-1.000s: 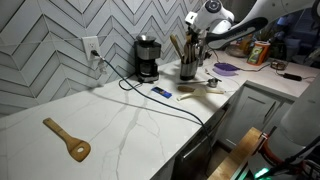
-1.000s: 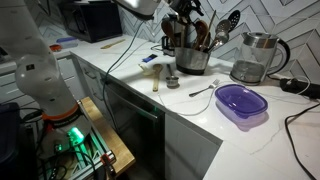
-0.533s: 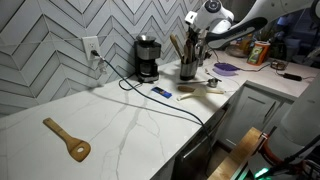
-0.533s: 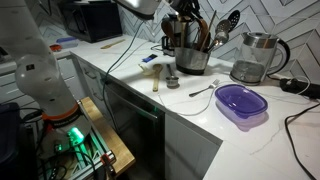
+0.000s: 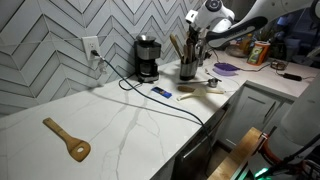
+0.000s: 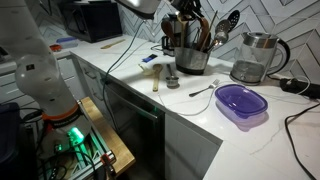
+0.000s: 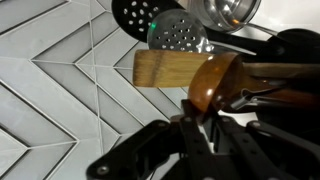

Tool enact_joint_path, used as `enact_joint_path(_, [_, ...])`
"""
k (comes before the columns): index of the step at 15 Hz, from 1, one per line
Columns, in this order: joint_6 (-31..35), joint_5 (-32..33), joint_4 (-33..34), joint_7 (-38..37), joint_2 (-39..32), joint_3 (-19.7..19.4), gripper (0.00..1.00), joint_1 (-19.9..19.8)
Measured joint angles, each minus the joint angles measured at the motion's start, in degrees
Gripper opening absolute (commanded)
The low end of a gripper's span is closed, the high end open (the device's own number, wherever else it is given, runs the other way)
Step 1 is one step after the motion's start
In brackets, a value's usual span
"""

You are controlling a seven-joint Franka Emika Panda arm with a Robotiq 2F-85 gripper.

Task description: Remove the brown serving spoon from the pot

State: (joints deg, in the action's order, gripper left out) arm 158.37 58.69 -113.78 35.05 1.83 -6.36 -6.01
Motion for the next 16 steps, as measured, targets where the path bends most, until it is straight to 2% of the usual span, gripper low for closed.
enact_joint_path(4, [-0.18,1.11,0.94,-1.14,0.83,0.01,0.04,0.0])
enact_joint_path(8, [-1.4,5.61,2.02,-6.35,2.67,0.36,0.04,0.03])
enact_joint_path(16, [-12.78,14.5,3.84,-16.92,6.76,3.28,0.04,0.66])
